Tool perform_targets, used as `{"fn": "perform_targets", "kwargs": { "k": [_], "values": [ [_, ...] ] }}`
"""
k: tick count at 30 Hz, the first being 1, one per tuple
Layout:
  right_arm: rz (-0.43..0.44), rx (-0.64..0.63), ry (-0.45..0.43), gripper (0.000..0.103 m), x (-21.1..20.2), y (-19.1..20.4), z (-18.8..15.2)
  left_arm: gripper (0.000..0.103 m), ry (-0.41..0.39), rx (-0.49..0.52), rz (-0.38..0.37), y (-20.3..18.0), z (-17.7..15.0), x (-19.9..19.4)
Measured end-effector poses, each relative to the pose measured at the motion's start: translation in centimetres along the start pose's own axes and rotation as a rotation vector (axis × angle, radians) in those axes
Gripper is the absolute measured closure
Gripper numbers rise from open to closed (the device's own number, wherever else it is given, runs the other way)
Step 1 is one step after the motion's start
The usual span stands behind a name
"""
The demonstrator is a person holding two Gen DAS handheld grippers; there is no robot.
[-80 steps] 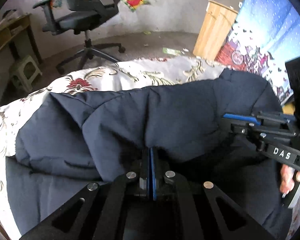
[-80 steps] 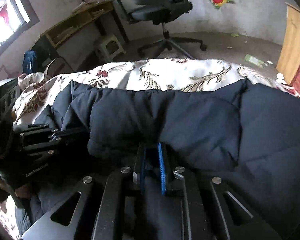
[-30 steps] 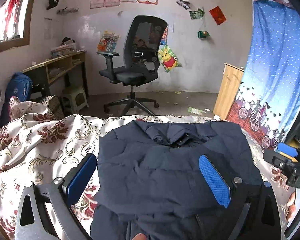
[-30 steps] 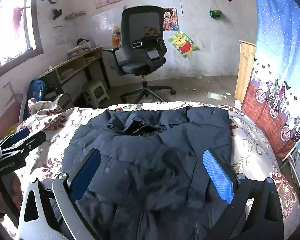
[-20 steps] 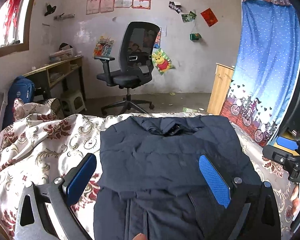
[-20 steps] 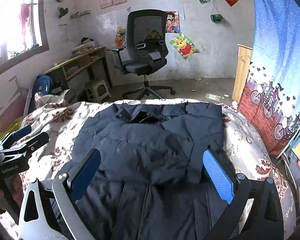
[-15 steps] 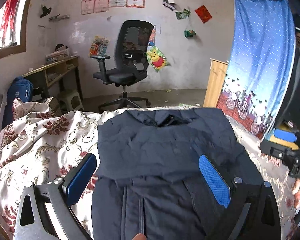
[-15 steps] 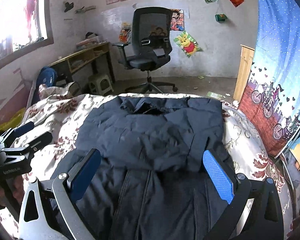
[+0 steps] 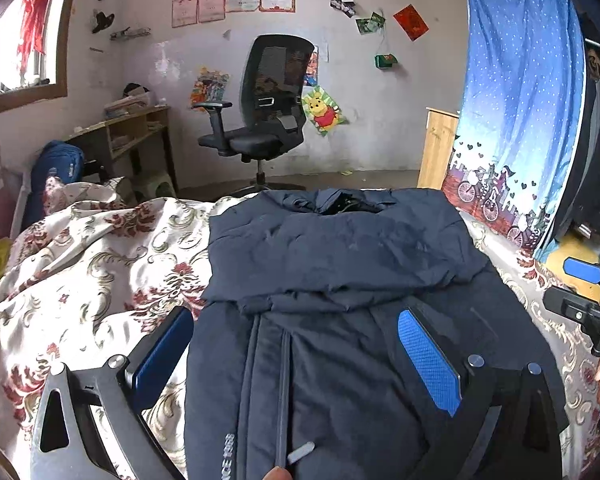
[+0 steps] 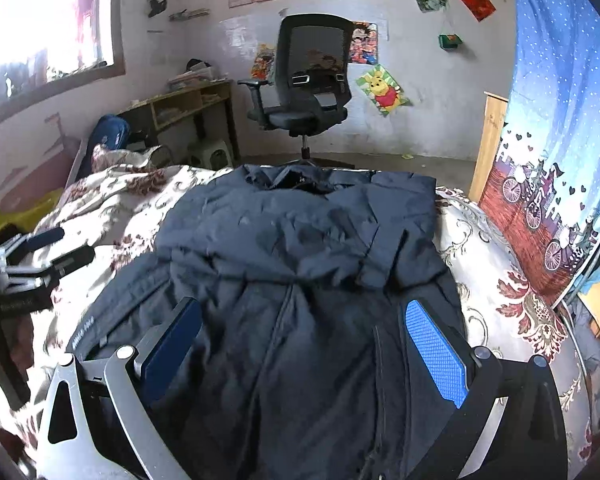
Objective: Fold large clothes
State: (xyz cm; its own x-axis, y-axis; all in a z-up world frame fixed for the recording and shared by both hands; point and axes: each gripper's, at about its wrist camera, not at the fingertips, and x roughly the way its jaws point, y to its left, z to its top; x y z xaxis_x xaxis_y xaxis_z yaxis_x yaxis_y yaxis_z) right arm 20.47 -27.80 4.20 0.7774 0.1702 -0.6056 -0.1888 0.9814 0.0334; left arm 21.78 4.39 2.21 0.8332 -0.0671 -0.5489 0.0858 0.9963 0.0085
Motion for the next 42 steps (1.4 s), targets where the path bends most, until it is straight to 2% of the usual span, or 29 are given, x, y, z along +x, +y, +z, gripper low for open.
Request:
{"fn": "perform_targets", "kwargs": {
  "k": [3, 12, 19, 26, 33, 42],
  "values": [
    [0.017, -0.044, 0.011, 0.003, -0.6, 0.0, -1.5, 0.0, -0.003, 0.017, 0.014, 0.2, -1.5, -0.8],
    [0.076, -0.187, 0.089, 0.003, -1.2, 0.2, -6.8, 0.0, 0.068, 0.1, -0.02, -0.5, -6.9, -1.9],
    [0.112, -0.191, 0.165, 0.003, -0.7, -0.6, -10.6, 0.0, 0.136, 0.145, -0.057, -2.0, -10.1, -2.5],
    [0.123, -0.268, 0.232, 0.003, -0.8, -0.6, -14.8, 0.0, 0.209, 0.166, -0.088, -2.4, -13.0, -3.2],
    [0.139, -0.286, 0.301, 0.003, -0.8, -0.7, -17.2, 0.0, 0.215, 0.223, -0.087, -2.8, -15.0, -4.1],
    [0.135, -0.301, 0.36, 0.003, -0.8, -0.6, -19.4, 0.0, 0.163, 0.381, -0.044, -4.3, -17.4, -5.4]
  ]
}}
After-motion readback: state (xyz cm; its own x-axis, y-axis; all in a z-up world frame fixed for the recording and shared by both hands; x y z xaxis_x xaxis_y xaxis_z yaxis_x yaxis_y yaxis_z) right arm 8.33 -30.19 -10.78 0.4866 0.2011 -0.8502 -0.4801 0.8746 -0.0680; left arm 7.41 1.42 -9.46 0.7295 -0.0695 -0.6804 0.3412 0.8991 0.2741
